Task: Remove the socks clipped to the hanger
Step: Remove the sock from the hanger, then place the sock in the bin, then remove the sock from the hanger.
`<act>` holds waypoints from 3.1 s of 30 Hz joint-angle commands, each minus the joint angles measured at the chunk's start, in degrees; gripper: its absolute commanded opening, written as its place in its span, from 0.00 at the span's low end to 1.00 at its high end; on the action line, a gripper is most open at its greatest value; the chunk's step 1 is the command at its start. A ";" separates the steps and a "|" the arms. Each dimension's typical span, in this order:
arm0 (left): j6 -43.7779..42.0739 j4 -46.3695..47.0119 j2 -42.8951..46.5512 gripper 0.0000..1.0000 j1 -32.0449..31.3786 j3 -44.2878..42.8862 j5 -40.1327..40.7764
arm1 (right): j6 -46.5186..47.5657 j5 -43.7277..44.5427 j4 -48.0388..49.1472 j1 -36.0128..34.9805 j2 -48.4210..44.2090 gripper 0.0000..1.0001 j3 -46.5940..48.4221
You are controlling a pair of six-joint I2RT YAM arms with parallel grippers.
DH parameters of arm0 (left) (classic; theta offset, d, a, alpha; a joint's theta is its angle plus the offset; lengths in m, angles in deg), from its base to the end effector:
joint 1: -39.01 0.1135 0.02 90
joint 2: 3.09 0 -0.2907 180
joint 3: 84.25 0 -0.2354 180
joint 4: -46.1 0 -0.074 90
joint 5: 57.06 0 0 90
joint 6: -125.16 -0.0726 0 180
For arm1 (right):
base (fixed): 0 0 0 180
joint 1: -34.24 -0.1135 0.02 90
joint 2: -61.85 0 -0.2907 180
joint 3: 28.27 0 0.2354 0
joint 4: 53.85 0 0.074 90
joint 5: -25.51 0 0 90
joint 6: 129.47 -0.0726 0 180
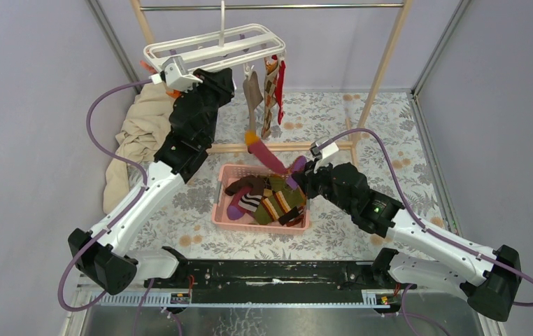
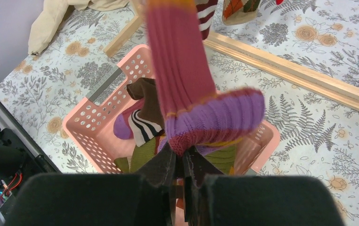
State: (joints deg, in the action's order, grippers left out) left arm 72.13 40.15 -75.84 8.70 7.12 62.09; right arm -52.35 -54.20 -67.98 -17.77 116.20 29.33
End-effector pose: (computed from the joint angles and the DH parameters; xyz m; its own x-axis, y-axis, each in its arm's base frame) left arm 0.2730 -0.1186 0.4792 0.1030 -0.6686 -0.7365 0.1107 0.7435 -0.6595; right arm 0.1508 0.1720 0.3356 -0.2620 0.0208 -0.9648 -0.6248 0.7583 0.1860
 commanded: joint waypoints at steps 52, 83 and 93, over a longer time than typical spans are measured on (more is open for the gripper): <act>1.82 -0.24 7.74 0.80 0.33 22.00 -12.44 | -4.82 -12.31 0.11 -5.47 11.71 0.75 2.45; -6.51 6.55 -14.26 0.68 -3.25 10.77 -5.65 | -13.13 -13.84 3.73 4.52 -3.07 0.71 -5.92; -10.26 9.35 -15.97 0.28 -3.45 10.23 0.24 | -13.54 -14.74 4.98 5.08 -3.15 0.70 -7.64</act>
State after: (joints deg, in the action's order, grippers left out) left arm 64.50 44.50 -91.62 5.34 19.64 57.94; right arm -65.31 -67.56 -66.53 -13.33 113.81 22.03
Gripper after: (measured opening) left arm 0.353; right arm 0.701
